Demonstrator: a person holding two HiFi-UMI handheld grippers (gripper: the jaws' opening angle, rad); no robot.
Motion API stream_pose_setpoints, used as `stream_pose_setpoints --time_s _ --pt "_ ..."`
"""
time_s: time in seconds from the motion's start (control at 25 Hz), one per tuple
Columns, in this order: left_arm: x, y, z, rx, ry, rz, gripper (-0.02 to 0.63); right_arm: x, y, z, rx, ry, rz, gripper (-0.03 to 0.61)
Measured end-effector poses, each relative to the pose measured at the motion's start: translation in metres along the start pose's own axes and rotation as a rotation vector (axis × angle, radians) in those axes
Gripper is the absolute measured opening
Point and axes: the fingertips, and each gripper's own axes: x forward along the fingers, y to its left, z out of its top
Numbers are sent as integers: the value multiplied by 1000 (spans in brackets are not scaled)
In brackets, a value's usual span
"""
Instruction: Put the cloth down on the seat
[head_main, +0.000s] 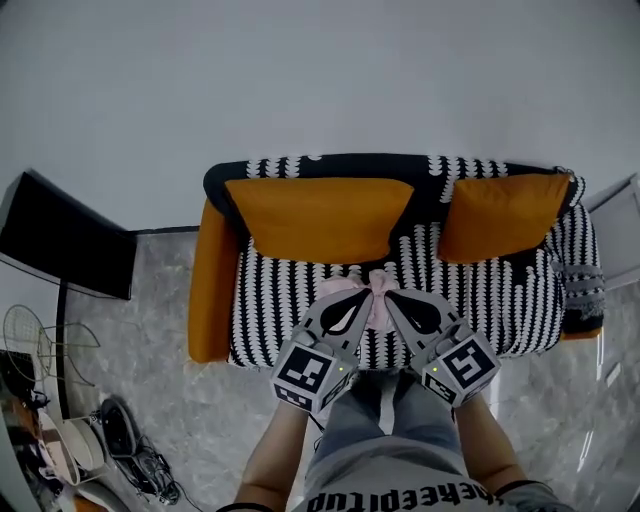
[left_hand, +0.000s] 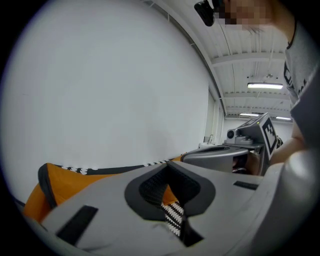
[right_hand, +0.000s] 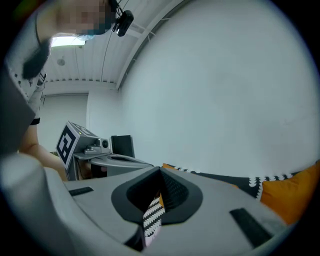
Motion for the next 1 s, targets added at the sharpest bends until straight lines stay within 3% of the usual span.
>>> stream_pose_setpoints --time_s 1.0 --pt "-22 -12 32 54 -74 -10 23 -12 15 31 -61 -66 -13 -5"
